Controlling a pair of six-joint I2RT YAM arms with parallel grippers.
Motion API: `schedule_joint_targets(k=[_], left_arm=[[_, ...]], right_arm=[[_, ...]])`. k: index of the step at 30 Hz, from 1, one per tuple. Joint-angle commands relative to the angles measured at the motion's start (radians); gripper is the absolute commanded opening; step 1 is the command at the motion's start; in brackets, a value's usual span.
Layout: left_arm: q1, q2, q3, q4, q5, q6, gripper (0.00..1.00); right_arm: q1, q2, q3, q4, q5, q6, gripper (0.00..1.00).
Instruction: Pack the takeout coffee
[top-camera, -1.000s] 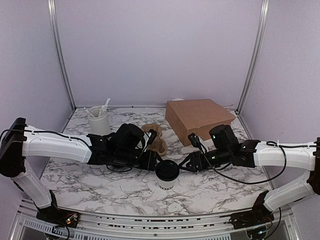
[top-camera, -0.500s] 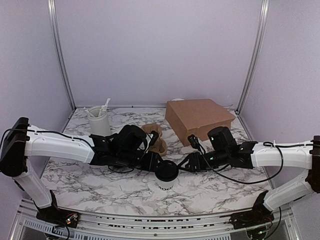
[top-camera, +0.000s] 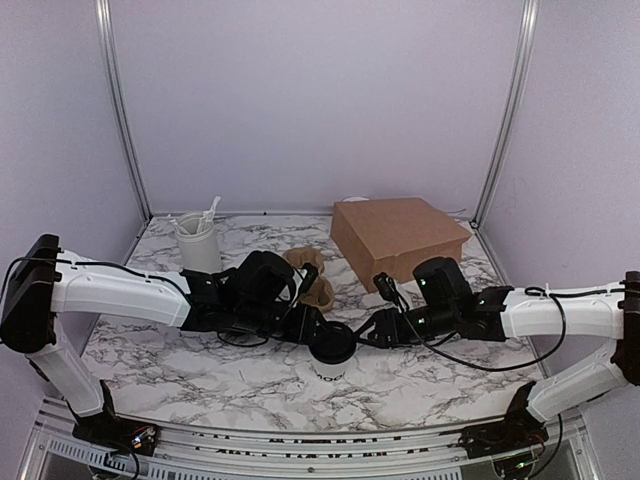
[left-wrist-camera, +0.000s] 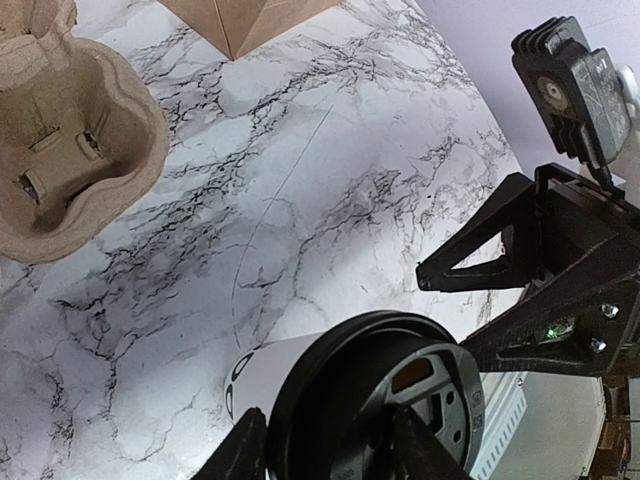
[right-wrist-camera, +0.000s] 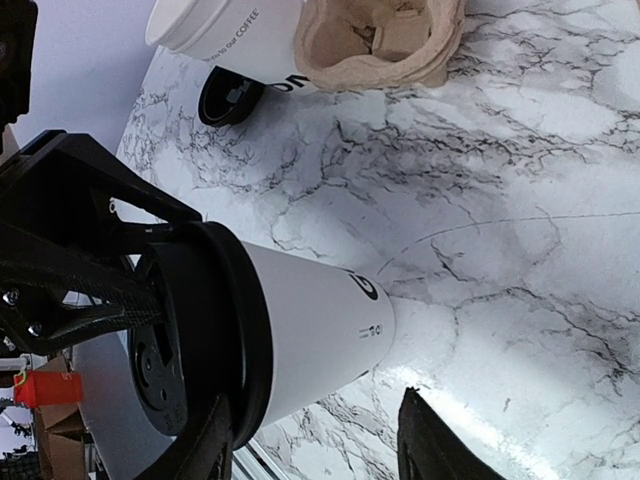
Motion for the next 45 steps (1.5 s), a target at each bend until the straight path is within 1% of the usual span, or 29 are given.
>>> schedule_joint_targets(k=[1, 5, 13, 22, 28, 34, 45], left_arm=[[-0.009, 0.027, -0.015, -0.028, -0.016, 0.003, 0.44], [-0.009, 0.026, -0.019, -0.023, -0.015, -0.001, 0.44], [-0.009, 0.026, -0.03, -0.013, -0.016, -0.003, 0.44], [-0.009, 0.033, -0.043, 0.005, -0.01, -0.005, 0.44], [-0.008, 0.035, -0.044, 0.006, -0.01, -0.002, 0.44], [-0.009, 0.034, -0.048, 0.011, -0.004, 0.006, 0.42], [-0.014, 0.041, -0.048, 0.018, 0.012, 0.021, 0.42]], right_arm=[[0.012, 0.001, -0.002, -0.016, 0.029, 0.005, 0.53], [0.012, 0.003, 0.014, -0.025, 0.041, 0.003, 0.54], [0.016, 0.056, 0.02, -0.052, 0.048, 0.018, 0.53], [0.017, 0.053, -0.001, -0.065, 0.049, 0.033, 0.51], [0.017, 0.033, 0.062, -0.078, 0.072, 0.015, 0.51], [0.016, 0.075, 0.118, -0.06, 0.076, 0.013, 0.52], [0.015, 0.101, 0.153, -0.037, 0.066, 0.01, 0.52]])
